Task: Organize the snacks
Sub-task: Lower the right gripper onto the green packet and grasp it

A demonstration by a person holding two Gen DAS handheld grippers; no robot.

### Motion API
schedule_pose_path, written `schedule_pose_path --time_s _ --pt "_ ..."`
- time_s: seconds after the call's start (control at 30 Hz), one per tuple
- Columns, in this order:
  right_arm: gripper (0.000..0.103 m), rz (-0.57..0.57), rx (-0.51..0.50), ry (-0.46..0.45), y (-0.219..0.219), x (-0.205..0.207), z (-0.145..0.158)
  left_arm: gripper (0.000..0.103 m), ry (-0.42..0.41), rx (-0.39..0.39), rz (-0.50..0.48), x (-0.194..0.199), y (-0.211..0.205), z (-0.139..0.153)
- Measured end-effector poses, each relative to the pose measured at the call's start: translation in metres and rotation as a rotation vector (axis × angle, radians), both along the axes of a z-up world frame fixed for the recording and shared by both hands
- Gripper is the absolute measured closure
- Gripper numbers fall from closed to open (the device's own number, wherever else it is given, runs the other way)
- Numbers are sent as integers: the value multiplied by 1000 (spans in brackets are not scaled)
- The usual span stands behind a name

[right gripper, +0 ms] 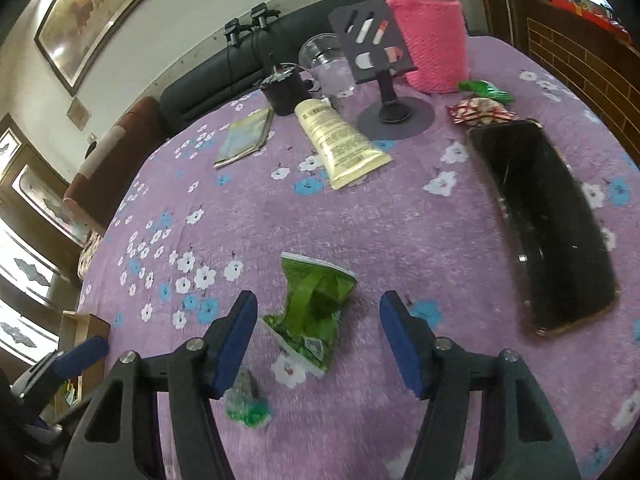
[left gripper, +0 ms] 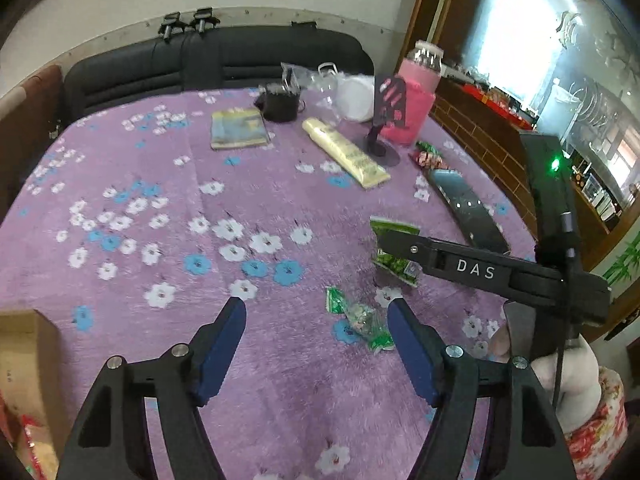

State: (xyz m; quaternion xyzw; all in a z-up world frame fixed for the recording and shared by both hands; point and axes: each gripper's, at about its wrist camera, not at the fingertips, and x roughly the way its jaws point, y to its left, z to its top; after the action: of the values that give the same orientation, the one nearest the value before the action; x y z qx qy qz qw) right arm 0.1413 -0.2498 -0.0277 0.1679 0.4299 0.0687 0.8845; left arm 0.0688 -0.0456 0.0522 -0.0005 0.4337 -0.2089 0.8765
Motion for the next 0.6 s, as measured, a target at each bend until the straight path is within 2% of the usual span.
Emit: schedule_pose_path --time_s 0.1,0.23,0.4,0.6 --pt "41 11 -15 -4 6 3 -6 26 10 27 -32 5 -10 -11" --pt "53 13 -74 -21 9 3 -7 26 -13 74 -68 6 -23 -17" --pt "61 21 -68 -28 6 4 -8 26 -7 86 -87 7 -37 -26" --pt "61 32 -58 -29 4 4 -9 29 15 88 -105 10 -49 -38"
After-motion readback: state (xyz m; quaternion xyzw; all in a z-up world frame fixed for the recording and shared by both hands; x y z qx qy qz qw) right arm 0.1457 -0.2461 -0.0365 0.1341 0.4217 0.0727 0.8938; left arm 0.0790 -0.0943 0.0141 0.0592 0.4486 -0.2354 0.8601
